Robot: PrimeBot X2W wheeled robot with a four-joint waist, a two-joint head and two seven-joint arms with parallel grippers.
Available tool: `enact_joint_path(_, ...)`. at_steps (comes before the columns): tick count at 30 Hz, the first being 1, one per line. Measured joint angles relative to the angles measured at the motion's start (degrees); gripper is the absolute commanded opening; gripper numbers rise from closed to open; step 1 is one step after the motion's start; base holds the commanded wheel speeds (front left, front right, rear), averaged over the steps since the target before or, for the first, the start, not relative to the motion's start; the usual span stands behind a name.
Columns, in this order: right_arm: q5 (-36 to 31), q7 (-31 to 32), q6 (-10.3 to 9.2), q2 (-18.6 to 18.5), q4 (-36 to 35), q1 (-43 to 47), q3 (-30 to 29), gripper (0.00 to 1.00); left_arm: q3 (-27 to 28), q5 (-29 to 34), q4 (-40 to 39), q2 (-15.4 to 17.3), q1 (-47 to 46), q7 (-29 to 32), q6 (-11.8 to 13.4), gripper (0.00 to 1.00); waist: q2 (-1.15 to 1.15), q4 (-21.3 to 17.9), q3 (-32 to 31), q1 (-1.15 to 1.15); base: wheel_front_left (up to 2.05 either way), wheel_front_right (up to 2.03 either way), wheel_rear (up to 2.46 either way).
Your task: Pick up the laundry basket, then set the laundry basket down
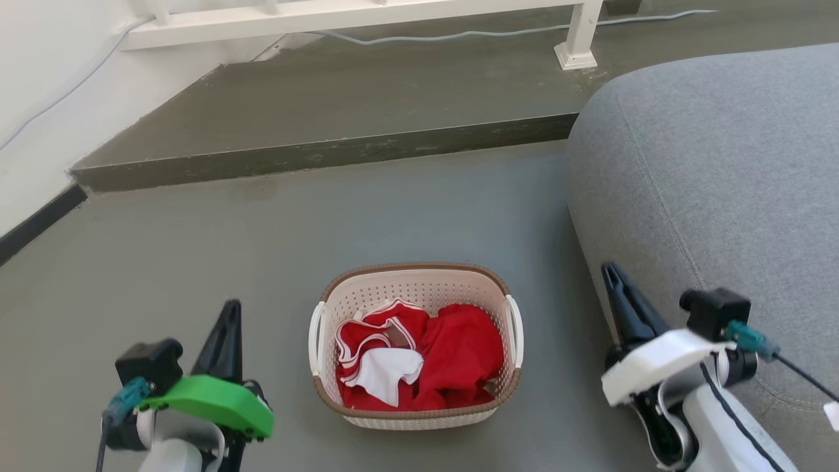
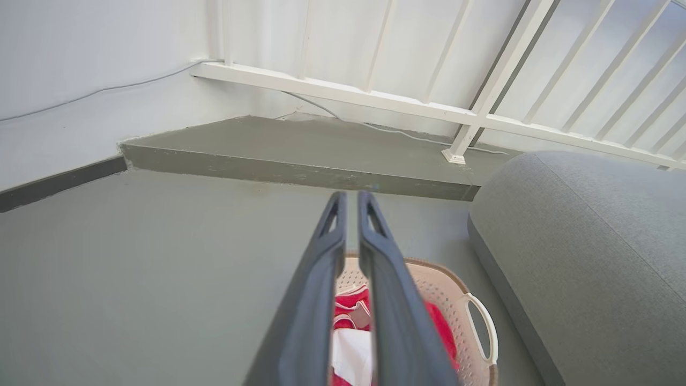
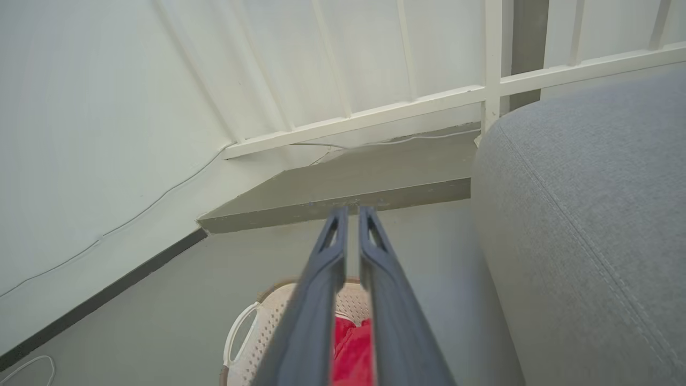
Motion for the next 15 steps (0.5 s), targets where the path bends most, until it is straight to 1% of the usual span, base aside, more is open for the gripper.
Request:
enact_joint_path(3, 0.80, 0.10, 0.01, 0.13, 0.19, 0.89, -0.25, 0.00, 0.22, -0.58, 0.13, -0.03, 0.52, 0.53, 0.00, 0.00, 0.00, 0.03, -0.03, 0.00, 0.00, 0.00, 0.00)
enact_joint_path(6, 2.23, 0.47, 0.01, 0.32, 0.08, 0.90, -0.87, 0.00, 0.59, -2.49, 0.14, -0.05, 0.52, 1.13, 0.00, 0.00, 0.00, 0.15, -0.15, 0.00, 0.00, 0.00, 0.00)
enact_joint_path(11, 7.19, 1.81, 0.04, 0.63, -0.03, 0.90, -2.32, 0.00, 1.88, -7.14, 0.16, -0.18, 0.52, 2.41, 0.00, 0.00, 0.00, 0.45, -0.42, 0.00, 0.00, 0.00, 0.00)
enact_joint_path(15, 10.49, 2.56, 0.11, 0.98, -0.26, 0.91, -3.13, 0.00, 2.36, -9.66, 0.11, -0.24, 0.52, 3.52, 0.00, 0.00, 0.00, 0.62, -0.56, 0.00, 0.00, 0.00, 0.00)
